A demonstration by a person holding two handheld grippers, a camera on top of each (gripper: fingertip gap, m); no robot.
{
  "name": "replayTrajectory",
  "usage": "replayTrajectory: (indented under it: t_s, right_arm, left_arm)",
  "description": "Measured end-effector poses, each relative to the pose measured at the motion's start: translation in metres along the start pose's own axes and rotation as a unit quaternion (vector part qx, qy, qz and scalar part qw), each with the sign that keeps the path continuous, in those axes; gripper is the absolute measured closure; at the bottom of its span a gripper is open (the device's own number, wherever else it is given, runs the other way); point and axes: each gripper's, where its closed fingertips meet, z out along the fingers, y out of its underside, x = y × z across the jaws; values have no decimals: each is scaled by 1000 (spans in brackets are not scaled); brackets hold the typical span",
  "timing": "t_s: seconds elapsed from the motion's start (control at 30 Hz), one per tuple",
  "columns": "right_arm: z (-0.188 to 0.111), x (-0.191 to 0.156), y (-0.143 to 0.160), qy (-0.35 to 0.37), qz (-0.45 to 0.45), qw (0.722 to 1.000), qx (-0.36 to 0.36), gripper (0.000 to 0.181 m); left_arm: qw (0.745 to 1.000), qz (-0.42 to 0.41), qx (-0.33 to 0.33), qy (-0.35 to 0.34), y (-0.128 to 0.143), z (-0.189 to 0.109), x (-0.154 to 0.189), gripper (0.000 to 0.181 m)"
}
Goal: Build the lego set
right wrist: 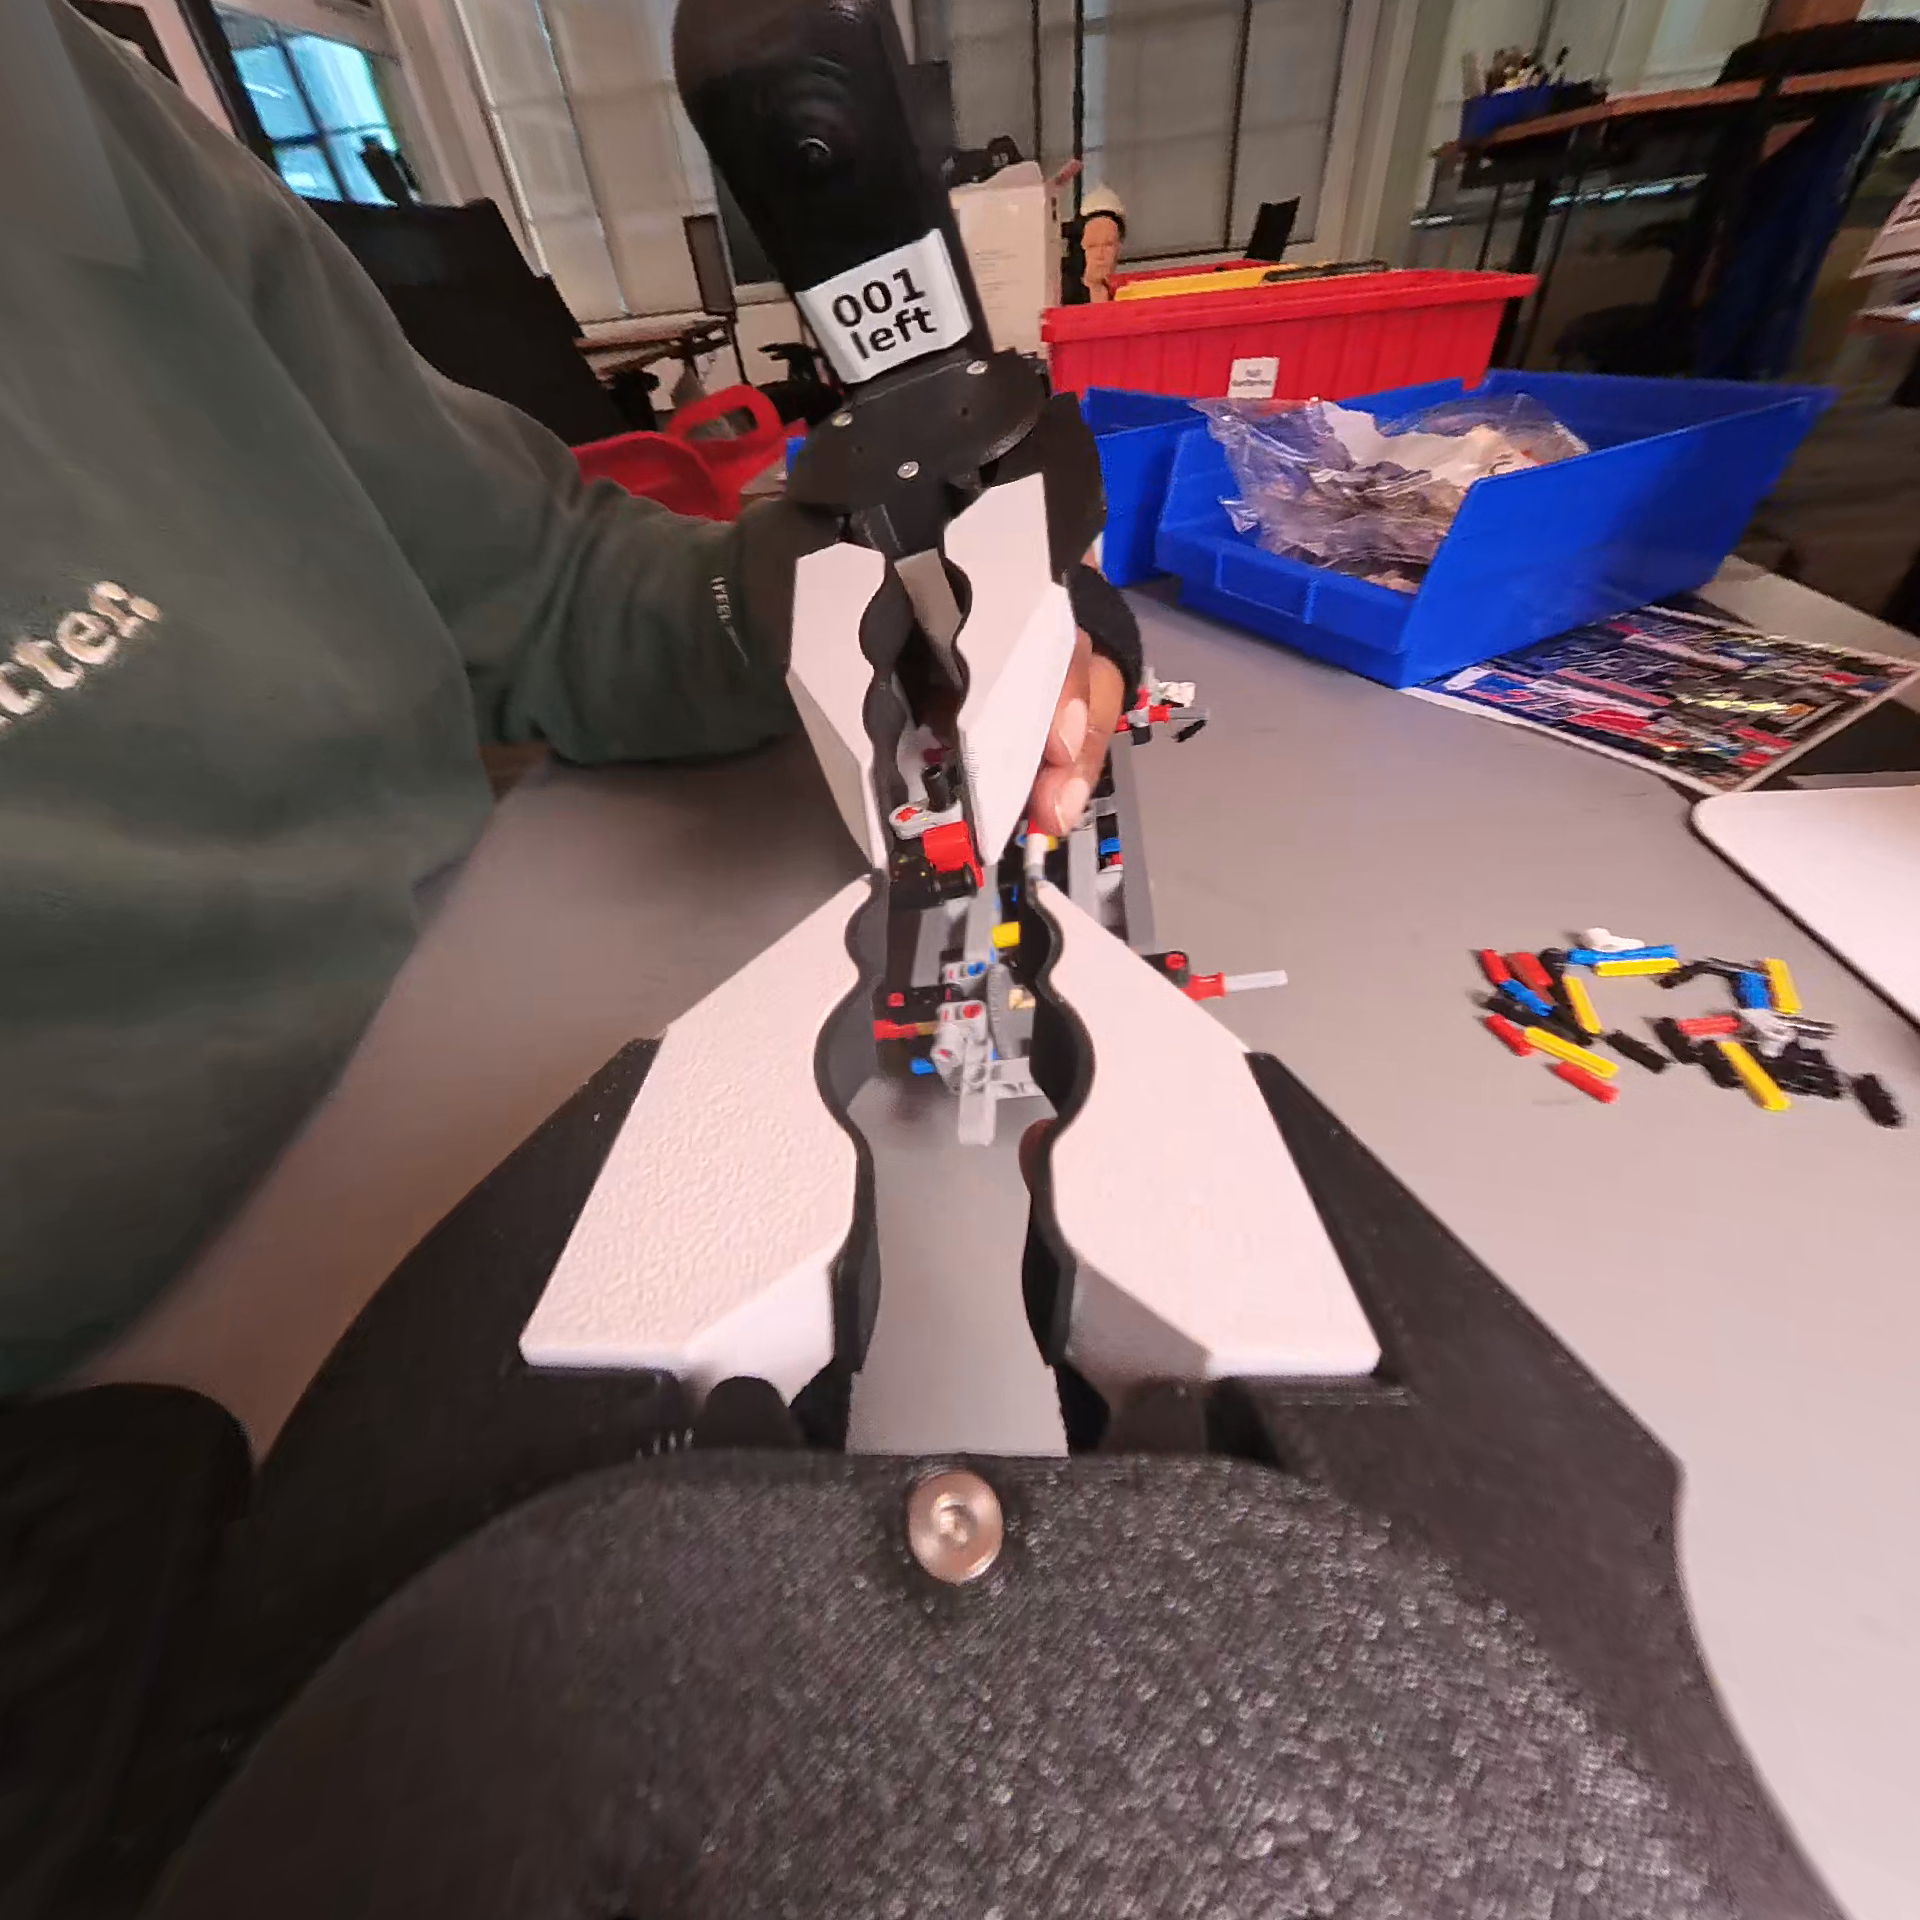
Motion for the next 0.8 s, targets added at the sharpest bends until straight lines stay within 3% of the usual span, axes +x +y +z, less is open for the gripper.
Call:
replayTrajectory:
  t_s: [0.57, 0.8]
  right_arm:
    - [3, -2, 3, -20, 41, 999, 4, 168]
    - [-1, 8, 6, -8, 60, 998, 8, 169]
  left_arm:
    - [1000, 9, -1, -12, 2, 0, -2, 166]
    - [999, -1, -37, -39, 13, -3, -13, 163]
